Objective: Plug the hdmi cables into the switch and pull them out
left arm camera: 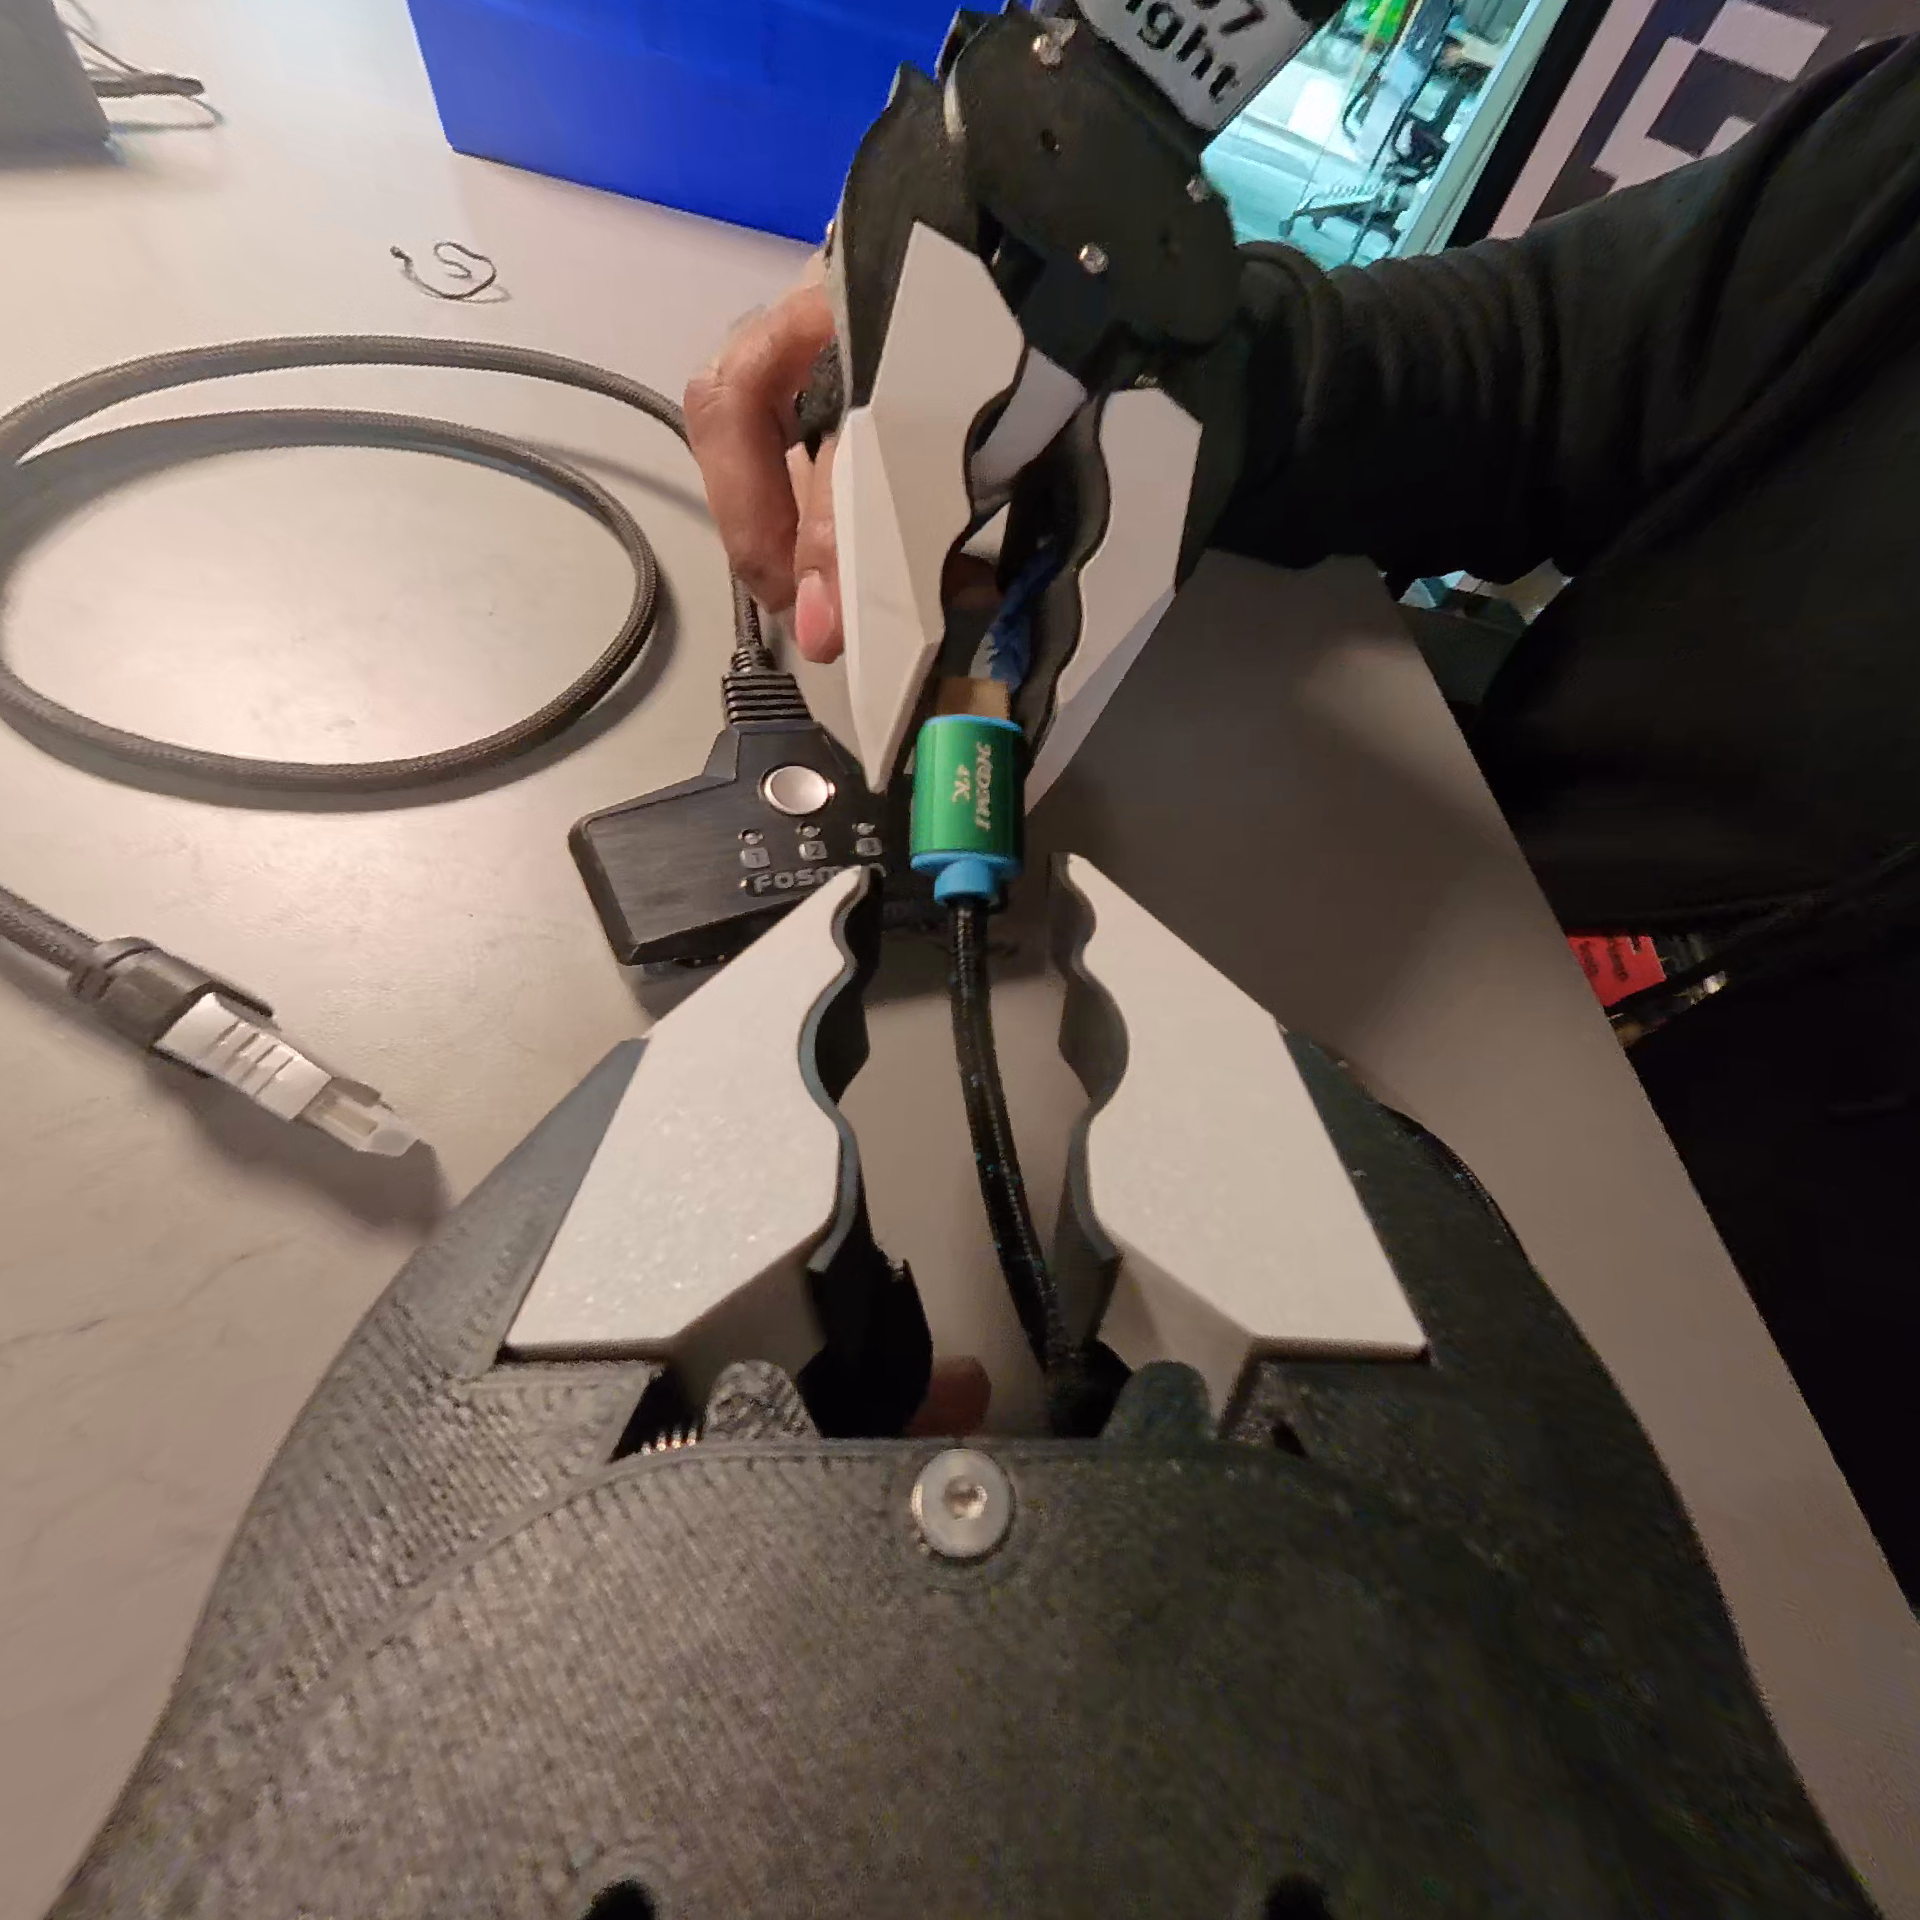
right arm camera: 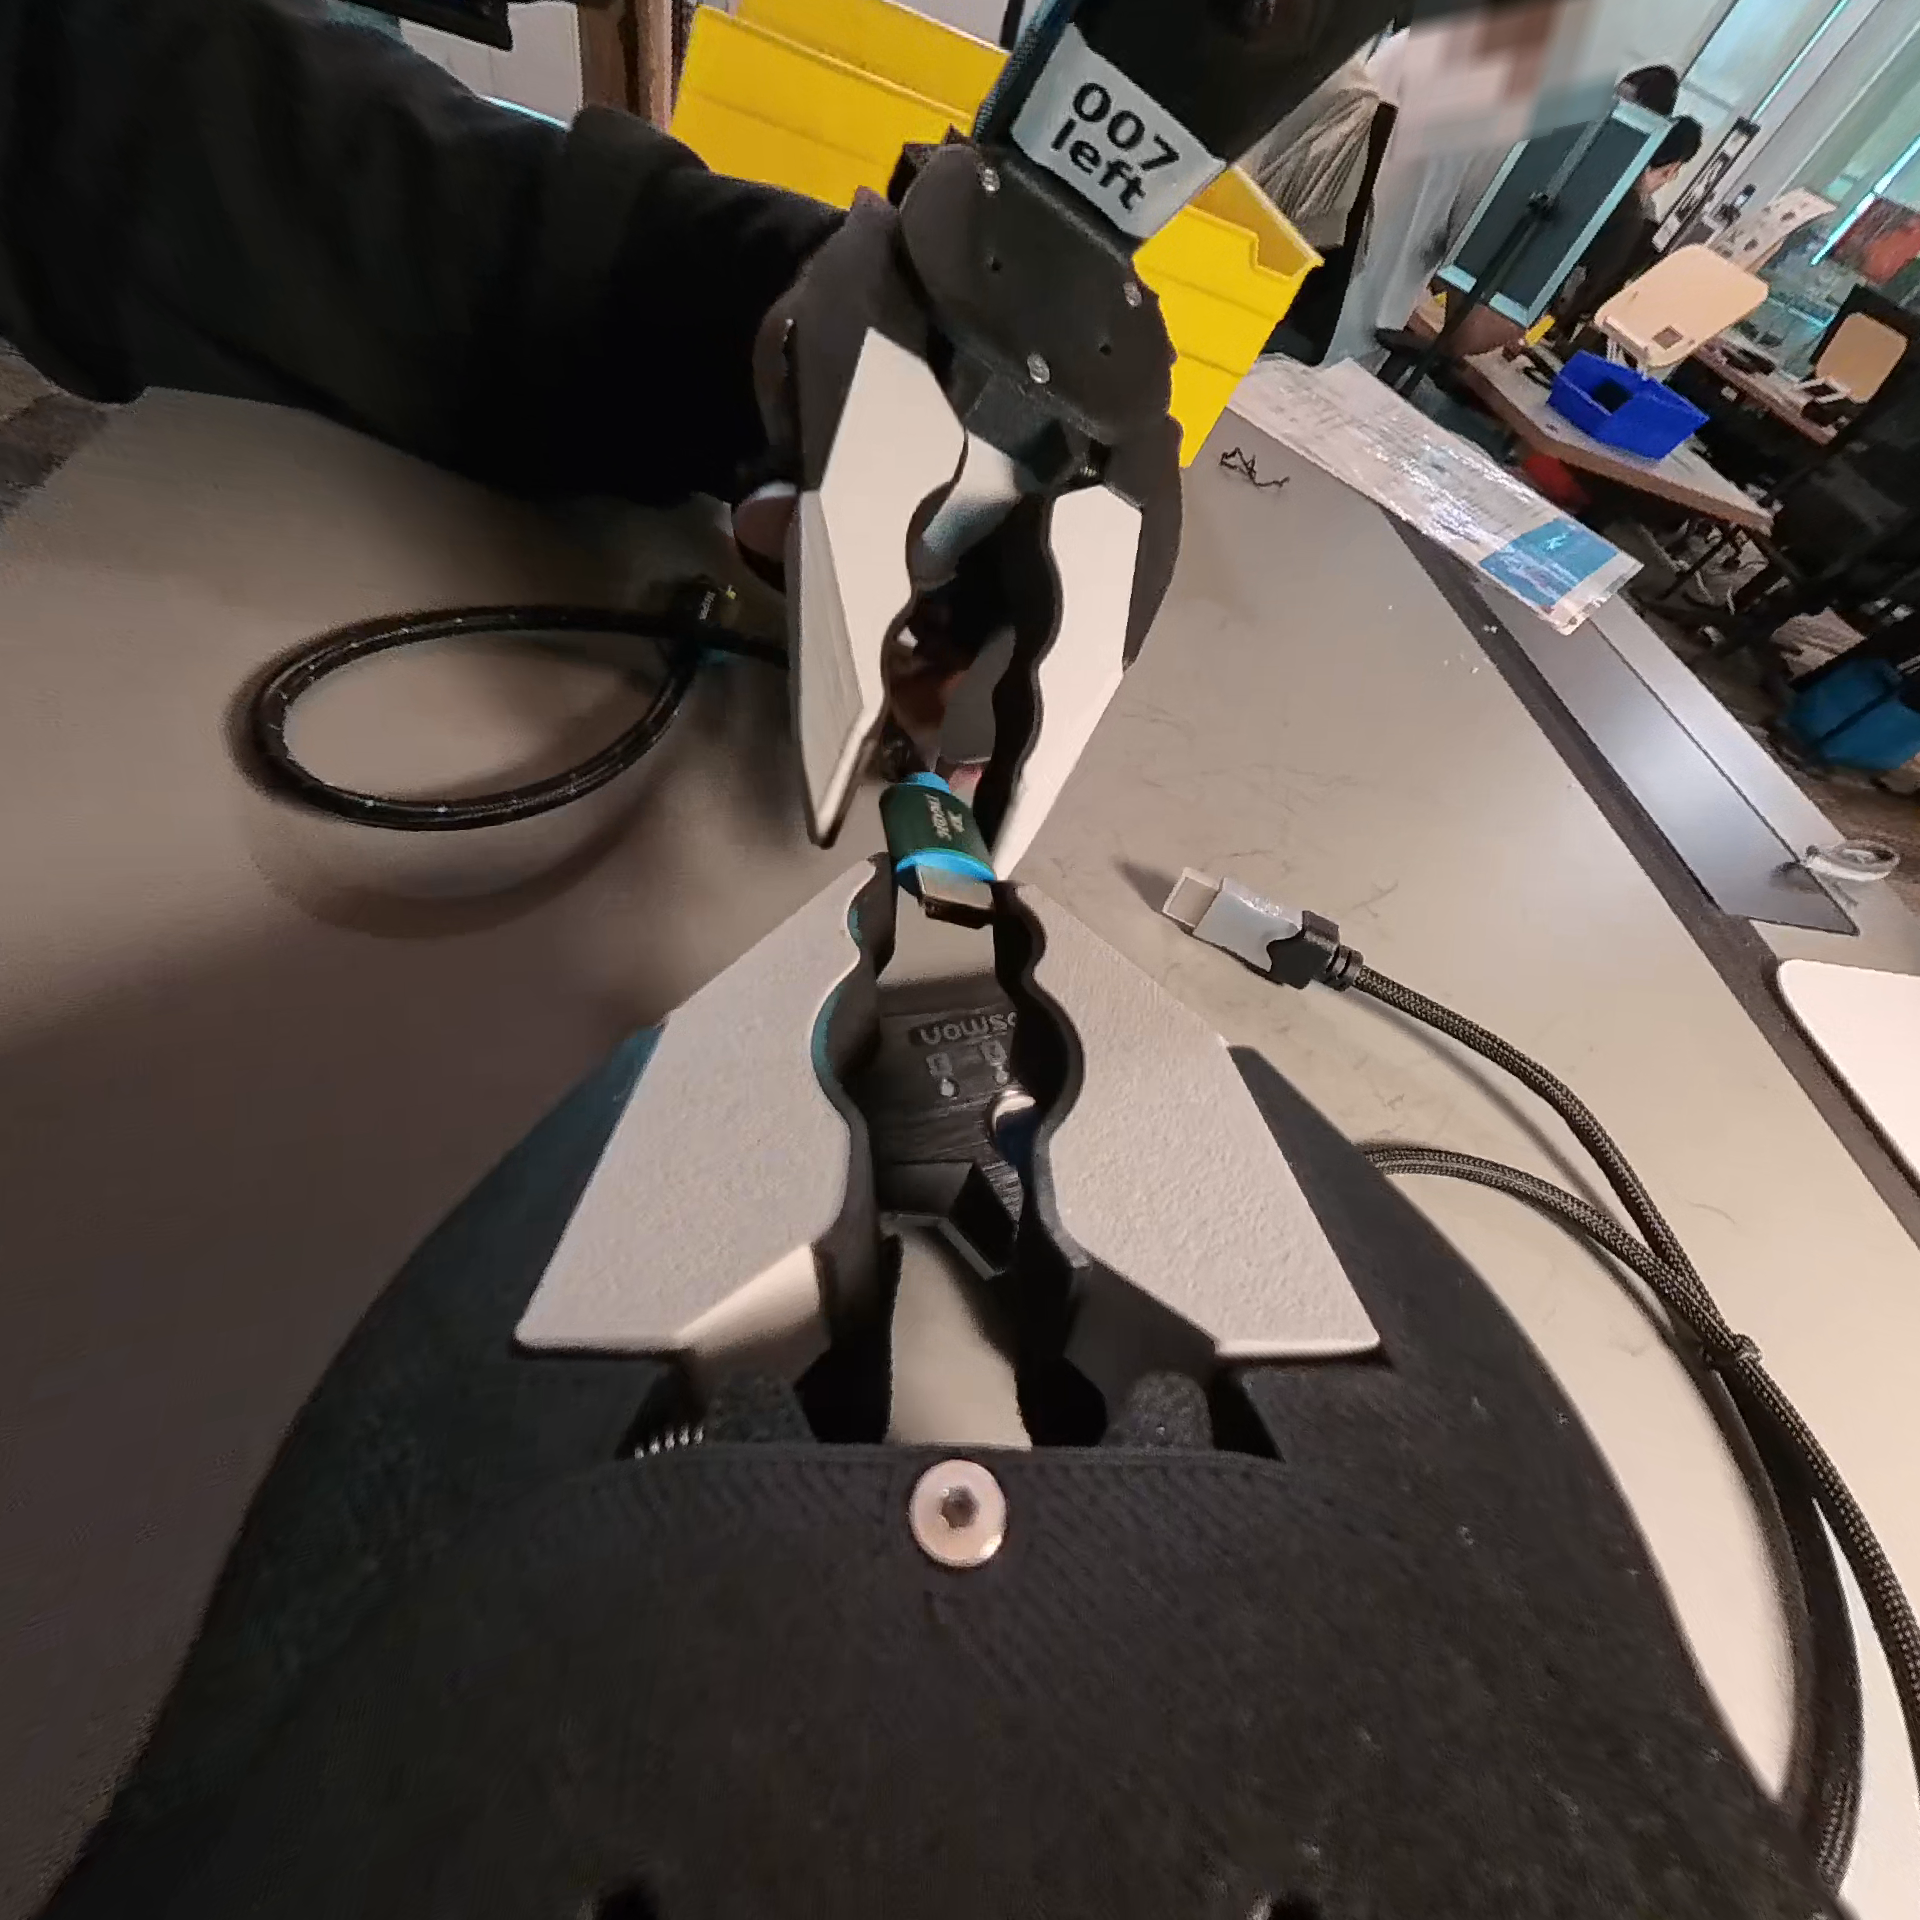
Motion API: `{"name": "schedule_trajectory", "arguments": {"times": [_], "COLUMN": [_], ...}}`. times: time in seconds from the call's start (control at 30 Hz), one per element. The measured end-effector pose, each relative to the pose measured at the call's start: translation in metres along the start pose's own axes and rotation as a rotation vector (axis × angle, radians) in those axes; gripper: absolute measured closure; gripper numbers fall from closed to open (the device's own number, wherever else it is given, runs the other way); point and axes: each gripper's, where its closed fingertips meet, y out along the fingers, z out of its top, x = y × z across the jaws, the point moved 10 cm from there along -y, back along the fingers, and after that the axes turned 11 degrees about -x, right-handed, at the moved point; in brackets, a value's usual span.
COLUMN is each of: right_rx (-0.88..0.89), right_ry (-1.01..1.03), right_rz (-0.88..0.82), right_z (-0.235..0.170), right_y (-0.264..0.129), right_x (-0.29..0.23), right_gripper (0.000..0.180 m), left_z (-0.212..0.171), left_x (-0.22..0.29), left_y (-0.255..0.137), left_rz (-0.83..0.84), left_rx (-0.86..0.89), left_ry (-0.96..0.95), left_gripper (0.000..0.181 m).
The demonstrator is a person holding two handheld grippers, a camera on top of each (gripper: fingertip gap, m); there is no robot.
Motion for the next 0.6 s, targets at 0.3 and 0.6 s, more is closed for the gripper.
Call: {"name": "schedule_trajectory", "arguments": {"times": [0.3,0.6], "right_rx": [-0.111,-0.277], "right_ry": [-0.033,0.176], "right_rz": [-0.048,0.088], "right_z": [-0.008,-0.023], "right_y": [0.001,-0.015], "right_x": [0.002,0.021], "right_gripper": [0.151,0.091], "left_z": [0.002,-0.008], "left_x": [-0.002,-0.012], "left_y": [-0.001,-0.013], "left_rz": [0.084,0.377], "left_rx": [-0.015,-0.370], "left_ry": [0.031,-0.020], "left_gripper": [0.159,0.159]}}
